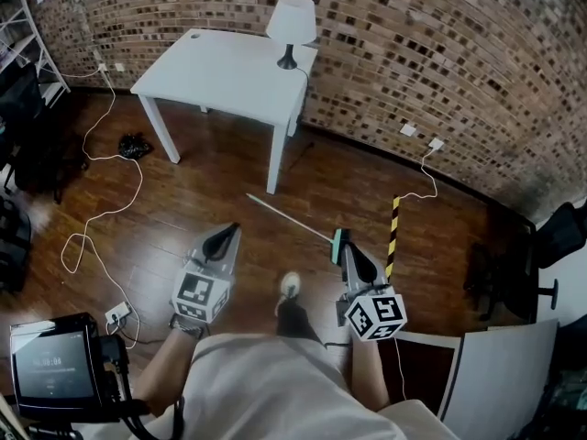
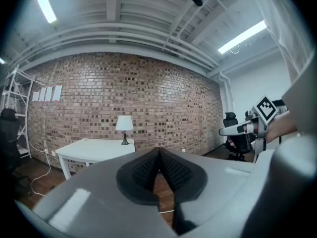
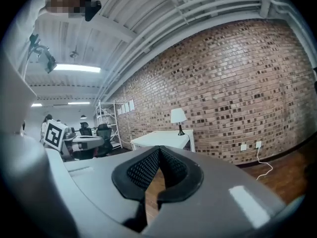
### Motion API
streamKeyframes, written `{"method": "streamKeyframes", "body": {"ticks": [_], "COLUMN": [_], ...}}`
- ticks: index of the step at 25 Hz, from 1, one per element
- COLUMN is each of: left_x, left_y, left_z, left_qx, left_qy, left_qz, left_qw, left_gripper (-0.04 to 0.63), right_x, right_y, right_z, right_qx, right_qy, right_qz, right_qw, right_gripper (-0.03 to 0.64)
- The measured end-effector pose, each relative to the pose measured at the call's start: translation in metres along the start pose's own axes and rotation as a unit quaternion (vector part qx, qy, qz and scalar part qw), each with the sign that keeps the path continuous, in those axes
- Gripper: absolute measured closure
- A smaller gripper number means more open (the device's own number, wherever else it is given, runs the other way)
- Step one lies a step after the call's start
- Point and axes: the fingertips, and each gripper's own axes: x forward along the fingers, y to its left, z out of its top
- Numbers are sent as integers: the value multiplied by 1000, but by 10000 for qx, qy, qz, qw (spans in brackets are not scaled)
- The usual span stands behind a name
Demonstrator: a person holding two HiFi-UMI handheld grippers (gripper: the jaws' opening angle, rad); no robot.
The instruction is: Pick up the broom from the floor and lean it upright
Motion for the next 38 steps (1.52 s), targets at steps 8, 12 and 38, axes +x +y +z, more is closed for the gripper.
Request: {"method": "streamKeyframes", "body": {"ticks": [8, 12, 38], "left_x": [132, 181, 254], "left_y": [1, 0, 75], "left_z": [34, 48, 1], "left_qx": [-136, -9, 0], "left_qy": [-57, -57, 716], "left_qz": [27, 77, 597], "left_qw": [9999, 10000, 9956], "left_gripper": [595, 595, 595], "right_x": [69, 93, 238], "right_y": [-109, -156, -163], "right_z": [56, 74, 63], "right_qx": [-21, 27, -91], "right_qy": [-215, -213, 411], "right_qz": [-8, -21, 931], "right_qw": [9998, 9998, 9948], "right_gripper": [603, 603, 601]}}
